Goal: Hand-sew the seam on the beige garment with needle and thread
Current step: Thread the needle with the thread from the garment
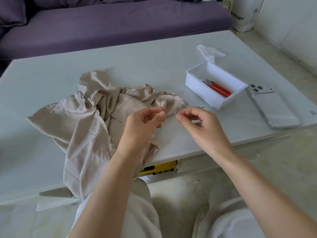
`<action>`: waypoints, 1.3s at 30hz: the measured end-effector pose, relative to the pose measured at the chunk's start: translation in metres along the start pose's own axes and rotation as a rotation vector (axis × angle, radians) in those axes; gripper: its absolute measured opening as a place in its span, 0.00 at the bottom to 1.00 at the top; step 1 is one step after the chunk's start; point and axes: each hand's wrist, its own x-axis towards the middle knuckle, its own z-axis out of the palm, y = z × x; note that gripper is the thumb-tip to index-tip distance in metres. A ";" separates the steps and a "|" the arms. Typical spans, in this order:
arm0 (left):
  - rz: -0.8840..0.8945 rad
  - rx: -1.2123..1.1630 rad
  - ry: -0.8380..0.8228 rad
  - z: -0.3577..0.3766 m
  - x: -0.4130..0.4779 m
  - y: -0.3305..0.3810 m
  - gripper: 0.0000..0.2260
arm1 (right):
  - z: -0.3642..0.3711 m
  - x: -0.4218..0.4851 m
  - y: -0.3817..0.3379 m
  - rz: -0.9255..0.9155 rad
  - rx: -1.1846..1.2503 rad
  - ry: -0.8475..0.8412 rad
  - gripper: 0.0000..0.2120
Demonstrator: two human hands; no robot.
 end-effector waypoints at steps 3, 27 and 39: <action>-0.002 0.040 -0.004 0.001 -0.002 0.000 0.03 | -0.002 0.000 -0.002 -0.001 -0.005 0.020 0.04; -0.098 0.081 -0.132 0.005 -0.004 -0.002 0.04 | -0.007 -0.003 -0.009 0.056 -0.034 -0.157 0.05; -0.122 0.027 -0.100 0.004 -0.006 0.000 0.06 | -0.002 -0.007 -0.012 -0.025 0.114 -0.144 0.08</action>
